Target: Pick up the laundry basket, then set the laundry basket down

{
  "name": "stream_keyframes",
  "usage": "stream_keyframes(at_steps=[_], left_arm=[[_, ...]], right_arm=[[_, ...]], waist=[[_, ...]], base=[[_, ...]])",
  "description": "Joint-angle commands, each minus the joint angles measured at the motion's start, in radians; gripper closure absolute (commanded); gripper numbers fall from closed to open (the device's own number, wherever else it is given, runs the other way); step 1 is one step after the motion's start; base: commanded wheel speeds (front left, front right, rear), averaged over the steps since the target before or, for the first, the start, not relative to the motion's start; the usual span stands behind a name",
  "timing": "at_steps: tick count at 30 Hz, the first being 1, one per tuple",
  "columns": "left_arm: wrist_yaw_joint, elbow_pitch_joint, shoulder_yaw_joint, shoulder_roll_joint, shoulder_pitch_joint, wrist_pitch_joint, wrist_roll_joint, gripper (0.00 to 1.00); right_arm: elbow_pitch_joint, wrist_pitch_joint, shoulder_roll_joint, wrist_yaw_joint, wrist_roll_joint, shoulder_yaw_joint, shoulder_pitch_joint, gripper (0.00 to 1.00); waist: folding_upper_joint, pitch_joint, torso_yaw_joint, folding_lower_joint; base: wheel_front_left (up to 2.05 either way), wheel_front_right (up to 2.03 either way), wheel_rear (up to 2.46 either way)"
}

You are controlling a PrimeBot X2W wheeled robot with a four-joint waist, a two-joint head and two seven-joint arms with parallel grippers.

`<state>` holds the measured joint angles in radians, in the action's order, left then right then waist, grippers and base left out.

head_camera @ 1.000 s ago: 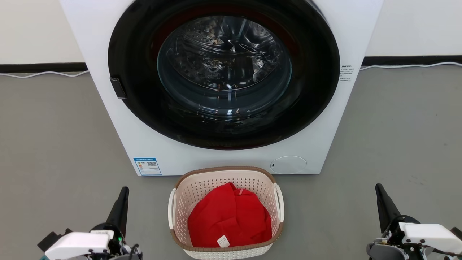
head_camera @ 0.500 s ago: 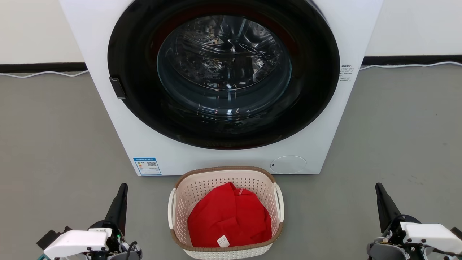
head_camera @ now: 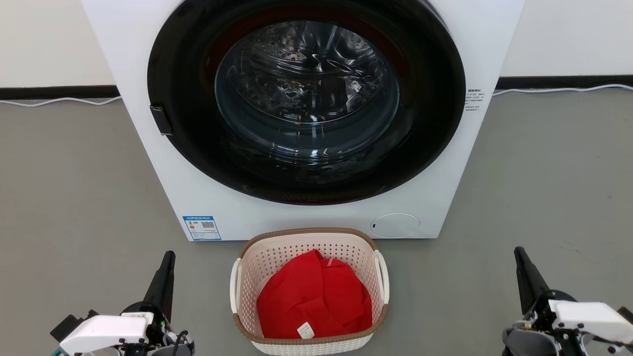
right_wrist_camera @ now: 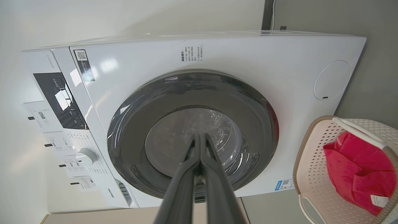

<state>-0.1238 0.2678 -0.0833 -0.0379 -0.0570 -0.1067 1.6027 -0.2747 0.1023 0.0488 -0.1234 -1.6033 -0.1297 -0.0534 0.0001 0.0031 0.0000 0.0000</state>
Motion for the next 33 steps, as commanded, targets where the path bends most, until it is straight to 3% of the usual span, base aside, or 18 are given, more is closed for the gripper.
stream_keyframes(at_steps=[1, 33], left_arm=[[-0.007, -0.022, -0.03, -0.012, -0.051, -0.007, 0.006, 1.0], [-0.007, -0.023, -0.03, -0.012, -0.051, -0.006, 0.006, 1.0]], right_arm=[[0.03, 0.009, 0.004, -0.007, -0.007, 0.018, -0.054, 1.0], [0.03, 0.01, 0.003, -0.007, -0.006, 0.017, -0.054, 1.0]], waist=[[-0.0001, 0.0, 0.0, 0.0], [-0.0001, 0.0, 0.0, 0.0]], base=[[0.0, 0.0, 0.0], [0.0, 0.0, 0.0]])
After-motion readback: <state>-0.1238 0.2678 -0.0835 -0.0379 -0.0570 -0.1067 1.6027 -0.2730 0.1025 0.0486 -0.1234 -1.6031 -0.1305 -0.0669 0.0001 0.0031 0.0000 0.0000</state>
